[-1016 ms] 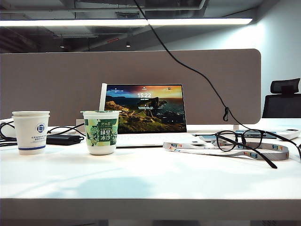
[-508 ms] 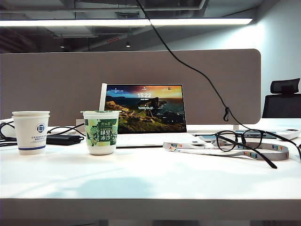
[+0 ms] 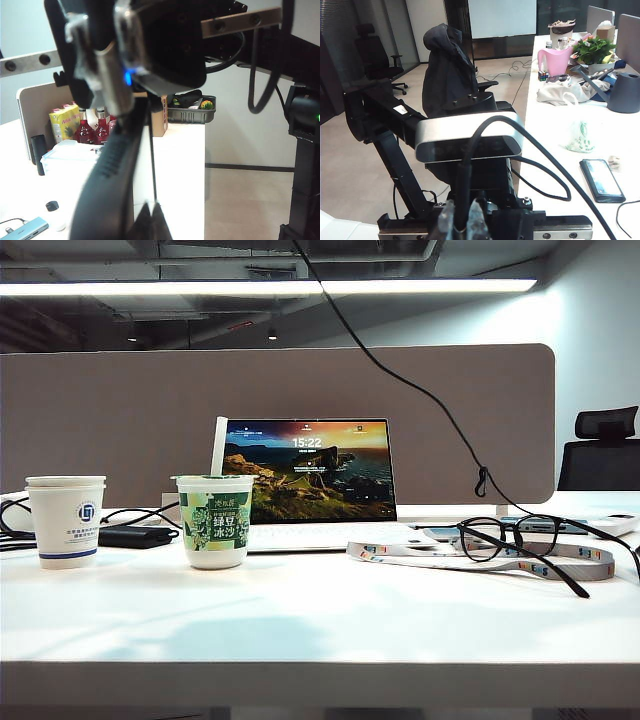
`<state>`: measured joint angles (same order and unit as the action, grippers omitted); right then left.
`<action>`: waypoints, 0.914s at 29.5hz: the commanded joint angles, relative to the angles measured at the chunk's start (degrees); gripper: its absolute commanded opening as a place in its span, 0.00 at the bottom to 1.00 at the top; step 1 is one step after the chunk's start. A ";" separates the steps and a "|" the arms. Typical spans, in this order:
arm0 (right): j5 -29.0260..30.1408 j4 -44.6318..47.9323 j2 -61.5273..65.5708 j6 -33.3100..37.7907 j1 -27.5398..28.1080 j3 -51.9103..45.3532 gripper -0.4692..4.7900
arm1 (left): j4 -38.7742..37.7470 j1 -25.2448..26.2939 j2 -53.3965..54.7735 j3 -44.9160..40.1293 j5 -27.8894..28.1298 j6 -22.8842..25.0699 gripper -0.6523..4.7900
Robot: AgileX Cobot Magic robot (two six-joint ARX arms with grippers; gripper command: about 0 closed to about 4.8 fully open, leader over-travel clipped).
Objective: Pick up the black phone, pick up the charger plug, insert the charger plug into the phone's charging port, and finally place the connected phone back on the desk.
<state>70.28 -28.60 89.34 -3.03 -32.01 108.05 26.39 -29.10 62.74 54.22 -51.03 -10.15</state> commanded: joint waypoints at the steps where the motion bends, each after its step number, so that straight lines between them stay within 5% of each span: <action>1: 0.79 -1.62 0.04 1.57 -0.09 -0.11 0.08 | 5.03 0.07 -0.52 0.66 1.29 -0.33 0.11; 25: -1.03 -8.02 0.00 -4.28 0.22 -0.07 0.08 | 6.01 0.07 -0.57 0.66 1.29 -0.39 0.11; 27: -2.27 -7.13 -0.09 -4.20 0.37 -0.02 0.37 | 5.42 0.07 -0.57 0.66 1.29 -0.37 0.11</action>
<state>69.08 -33.50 89.23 -7.18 -31.68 108.25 26.55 -29.12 62.96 54.08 -51.18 -10.17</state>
